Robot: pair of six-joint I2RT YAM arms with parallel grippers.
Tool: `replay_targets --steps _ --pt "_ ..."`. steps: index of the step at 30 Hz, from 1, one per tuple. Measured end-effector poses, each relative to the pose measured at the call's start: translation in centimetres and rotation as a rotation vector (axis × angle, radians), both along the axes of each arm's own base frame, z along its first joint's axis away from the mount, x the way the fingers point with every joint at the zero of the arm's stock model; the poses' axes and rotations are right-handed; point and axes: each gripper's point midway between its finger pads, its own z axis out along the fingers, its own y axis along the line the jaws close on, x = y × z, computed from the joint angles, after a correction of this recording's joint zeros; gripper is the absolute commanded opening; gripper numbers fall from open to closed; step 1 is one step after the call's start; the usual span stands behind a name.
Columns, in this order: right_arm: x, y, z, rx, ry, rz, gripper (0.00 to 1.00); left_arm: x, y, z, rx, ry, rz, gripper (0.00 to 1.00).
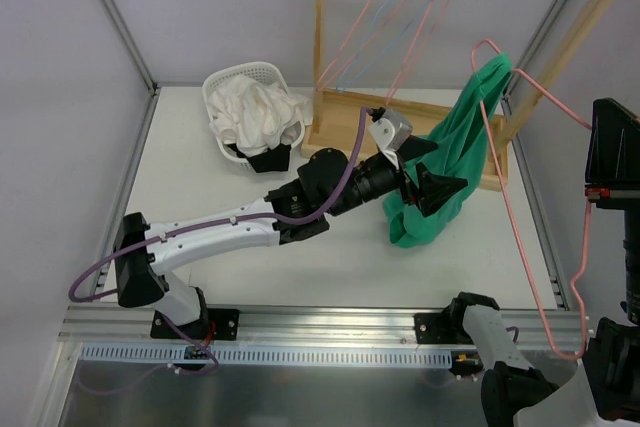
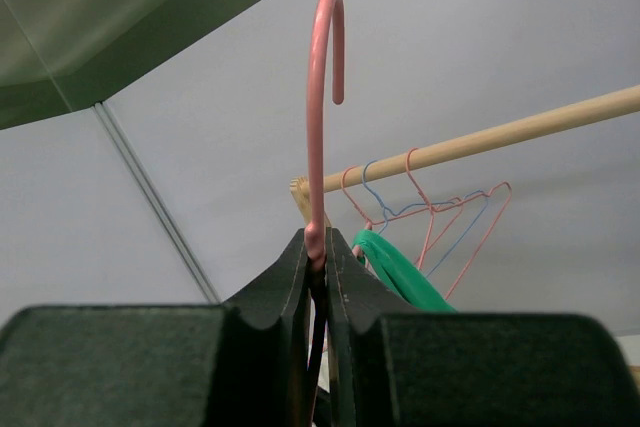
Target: Remove the tank top from the hanger
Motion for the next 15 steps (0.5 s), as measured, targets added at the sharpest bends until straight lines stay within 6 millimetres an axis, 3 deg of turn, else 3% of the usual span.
replay_targets --steps 12,13,15 --pt "-0.9 0.6 0.6 0.039 -0.018 0.048 0.00 4.0 -4.8 -2.4 0.027 0.008 0.094 0.99" --pt "-0.9 0.7 0.6 0.043 -0.017 0.050 0.00 4.5 -5.1 -2.4 0.025 0.006 0.109 0.95" --pt "-1.0 0.7 0.6 0.049 -0.018 0.054 0.00 5.5 -5.1 -2.3 0.026 0.002 0.148 0.55"
